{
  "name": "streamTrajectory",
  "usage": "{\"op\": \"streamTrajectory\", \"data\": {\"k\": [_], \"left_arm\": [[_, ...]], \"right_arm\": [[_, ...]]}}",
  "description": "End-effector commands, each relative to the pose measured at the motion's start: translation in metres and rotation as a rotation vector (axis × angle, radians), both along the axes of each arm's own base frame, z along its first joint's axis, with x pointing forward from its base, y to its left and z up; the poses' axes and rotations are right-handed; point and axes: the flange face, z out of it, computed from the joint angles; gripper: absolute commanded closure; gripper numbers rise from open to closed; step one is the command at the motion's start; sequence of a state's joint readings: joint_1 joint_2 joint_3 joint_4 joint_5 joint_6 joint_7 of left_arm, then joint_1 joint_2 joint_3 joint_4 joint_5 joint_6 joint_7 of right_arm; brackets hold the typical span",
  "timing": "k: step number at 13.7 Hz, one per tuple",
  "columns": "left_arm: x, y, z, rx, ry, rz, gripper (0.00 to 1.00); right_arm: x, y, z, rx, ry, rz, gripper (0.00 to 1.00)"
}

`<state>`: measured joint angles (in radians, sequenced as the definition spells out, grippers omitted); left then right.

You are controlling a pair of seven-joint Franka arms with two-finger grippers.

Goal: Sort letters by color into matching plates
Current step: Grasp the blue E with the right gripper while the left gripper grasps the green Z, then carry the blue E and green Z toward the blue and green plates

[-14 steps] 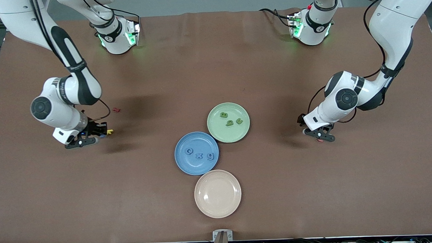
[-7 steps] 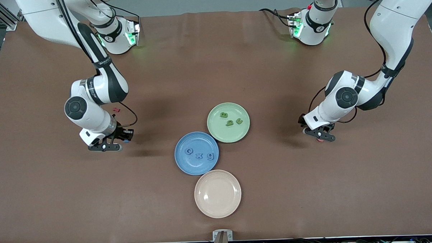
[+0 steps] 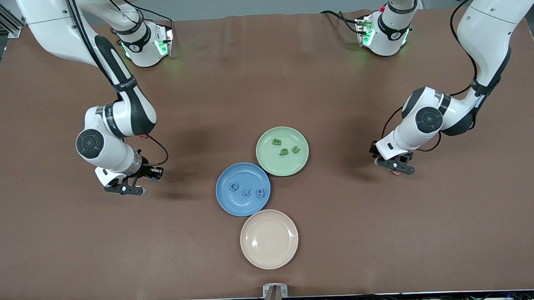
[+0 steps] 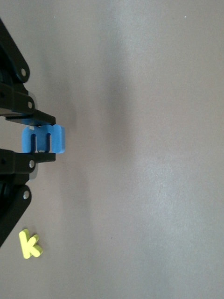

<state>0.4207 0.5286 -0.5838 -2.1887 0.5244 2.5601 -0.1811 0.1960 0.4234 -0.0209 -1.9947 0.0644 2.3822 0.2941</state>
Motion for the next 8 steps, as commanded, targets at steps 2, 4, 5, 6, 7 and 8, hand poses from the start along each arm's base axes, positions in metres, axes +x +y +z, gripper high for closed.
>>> {"op": "streamTrajectory", "data": {"k": [2,4,5,6,7,8], "left_arm": [[-0.002,0.004,0.0,-0.007,-0.015,-0.005,0.34],[-0.002,0.007,-0.001,-0.009,-0.016,0.001,0.37],[-0.001,0.006,-0.001,-0.013,-0.02,0.001,0.38],[-0.001,0.006,-0.001,-0.017,-0.023,0.002,0.39],[-0.001,0.006,-0.002,-0.014,-0.024,-0.004,0.4],[-0.001,0.009,-0.002,-0.011,-0.025,-0.005,0.43]], "right_arm": [[0.008,-0.006,-0.005,0.008,0.014,-0.035,1.0],[0.012,-0.008,-0.007,0.008,0.012,-0.041,1.0],[0.014,-0.008,-0.004,0.009,0.008,-0.043,1.0],[0.017,-0.005,0.0,0.012,0.002,-0.041,1.0],[0.017,-0.003,0.001,0.02,0.002,-0.046,1.0],[0.018,-0.002,0.001,0.032,0.002,-0.057,1.0]]}}
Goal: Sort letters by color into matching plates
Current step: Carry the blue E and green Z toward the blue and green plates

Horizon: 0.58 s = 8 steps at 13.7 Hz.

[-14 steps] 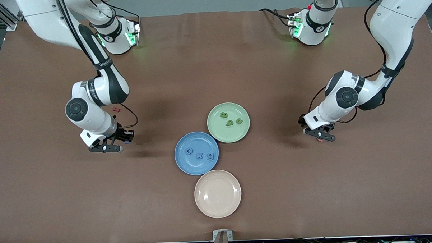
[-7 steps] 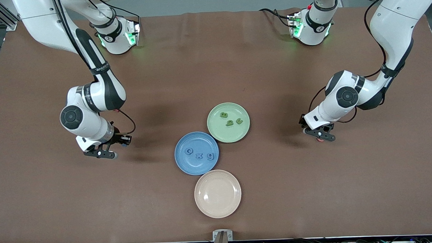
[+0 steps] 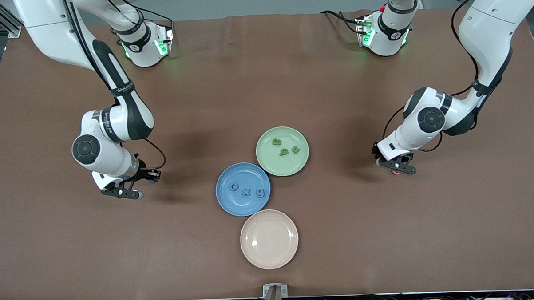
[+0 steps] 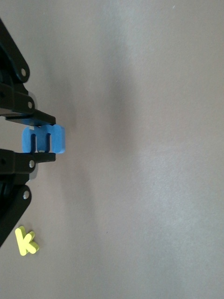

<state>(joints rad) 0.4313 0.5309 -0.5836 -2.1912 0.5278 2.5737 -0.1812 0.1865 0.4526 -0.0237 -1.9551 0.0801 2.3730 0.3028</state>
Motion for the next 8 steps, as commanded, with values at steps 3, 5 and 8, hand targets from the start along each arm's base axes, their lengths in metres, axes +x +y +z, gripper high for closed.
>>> {"op": "streamTrajectory", "data": {"k": [3,5,8], "left_arm": [[-0.002,0.005,-0.003,-0.003,-0.017,-0.012,0.53],[-0.001,0.006,-0.003,-0.003,-0.017,-0.006,0.62],[-0.001,0.006,-0.003,-0.003,-0.017,0.004,0.76]], "right_arm": [[0.01,0.009,0.01,0.048,-0.006,-0.045,1.0],[0.014,0.011,0.014,0.051,-0.017,-0.054,1.0],[0.021,0.018,0.014,0.053,-0.024,-0.076,1.0]]}}
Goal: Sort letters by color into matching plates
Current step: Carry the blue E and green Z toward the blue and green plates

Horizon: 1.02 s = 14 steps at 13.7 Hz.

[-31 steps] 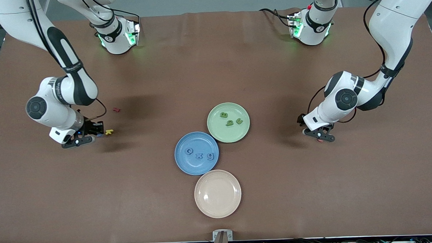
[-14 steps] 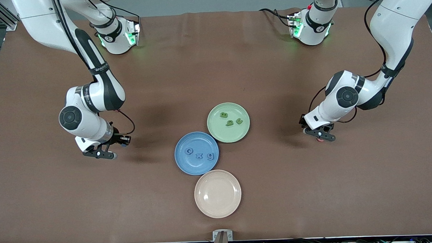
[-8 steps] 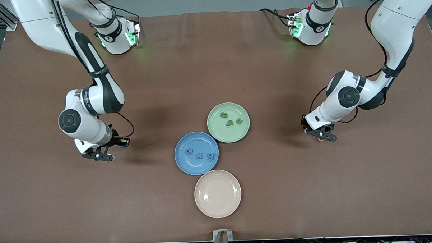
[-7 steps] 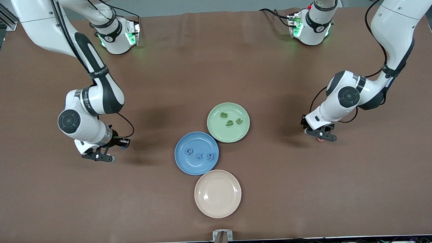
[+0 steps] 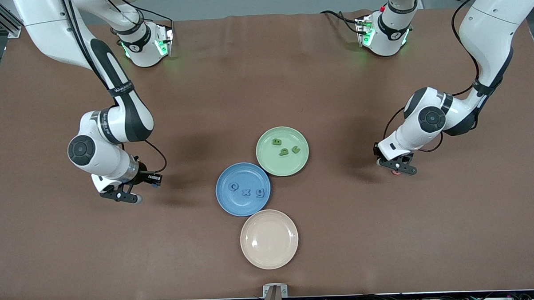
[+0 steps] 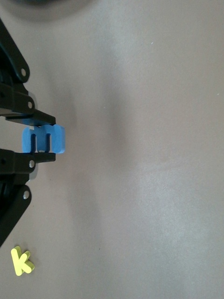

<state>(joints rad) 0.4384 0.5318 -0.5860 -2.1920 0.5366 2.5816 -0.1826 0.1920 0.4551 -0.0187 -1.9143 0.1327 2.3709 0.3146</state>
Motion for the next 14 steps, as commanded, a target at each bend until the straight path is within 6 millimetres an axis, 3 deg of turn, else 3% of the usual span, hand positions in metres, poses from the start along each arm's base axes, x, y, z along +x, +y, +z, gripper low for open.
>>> {"op": "streamTrajectory", "data": {"k": [1,5,8,11,13,14], "left_arm": [[-0.001,0.004,-0.003,-0.001,-0.011,0.007,0.79],[0.004,0.001,0.008,0.006,-0.029,0.035,0.82],[0.004,-0.029,0.025,-0.001,-0.037,0.097,0.82],[-0.001,-0.07,0.043,0.004,-0.016,0.162,0.82],[-0.007,-0.103,0.057,0.01,-0.005,0.204,0.82],[-0.017,-0.134,0.063,0.013,-0.001,0.232,0.82]], "right_arm": [[0.012,0.021,0.0,0.01,0.001,-0.055,1.0],[0.02,0.076,-0.003,0.016,-0.007,-0.138,1.0],[0.024,0.123,-0.002,0.027,-0.02,-0.202,1.0],[0.021,0.168,-0.004,0.039,-0.024,-0.267,1.0],[0.017,0.188,-0.002,0.046,-0.024,-0.3,1.0],[0.013,0.205,0.0,0.051,-0.025,-0.322,1.0]]}}
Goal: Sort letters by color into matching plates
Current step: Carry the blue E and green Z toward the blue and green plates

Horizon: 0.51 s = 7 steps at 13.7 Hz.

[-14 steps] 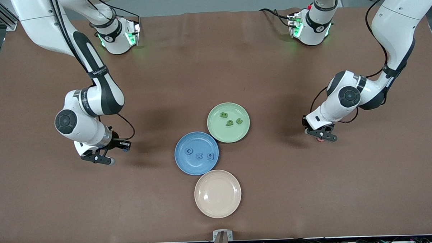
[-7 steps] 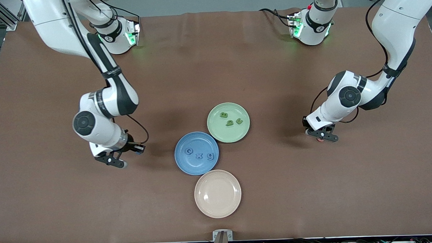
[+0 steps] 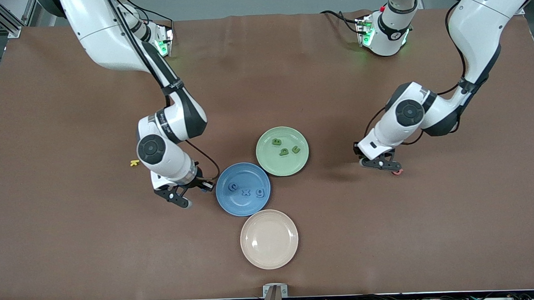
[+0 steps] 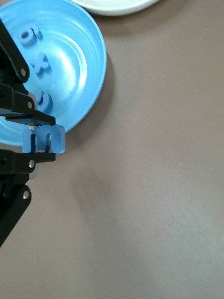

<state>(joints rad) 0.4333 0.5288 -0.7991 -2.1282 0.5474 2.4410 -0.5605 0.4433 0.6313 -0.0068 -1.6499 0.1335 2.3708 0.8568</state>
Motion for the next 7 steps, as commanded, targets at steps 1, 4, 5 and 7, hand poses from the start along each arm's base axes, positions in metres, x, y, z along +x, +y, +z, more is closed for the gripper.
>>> {"op": "streamTrajectory", "data": {"k": [1,4,5,7], "left_arm": [[-0.015,-0.053,0.018,0.034,-0.009,0.051,0.82],[-0.036,-0.12,0.031,0.056,-0.001,0.1,0.82],[-0.043,-0.141,0.033,0.043,-0.001,0.121,0.82],[-0.053,-0.169,0.03,0.022,0.01,0.172,0.82]], "right_arm": [[0.001,0.032,0.004,0.017,-0.001,-0.066,1.0],[-0.005,0.07,-0.007,0.0,0.049,-0.119,1.0],[-0.004,0.088,-0.012,-0.005,0.069,-0.154,1.0],[-0.007,0.113,-0.024,-0.01,0.081,-0.199,1.0]]}}
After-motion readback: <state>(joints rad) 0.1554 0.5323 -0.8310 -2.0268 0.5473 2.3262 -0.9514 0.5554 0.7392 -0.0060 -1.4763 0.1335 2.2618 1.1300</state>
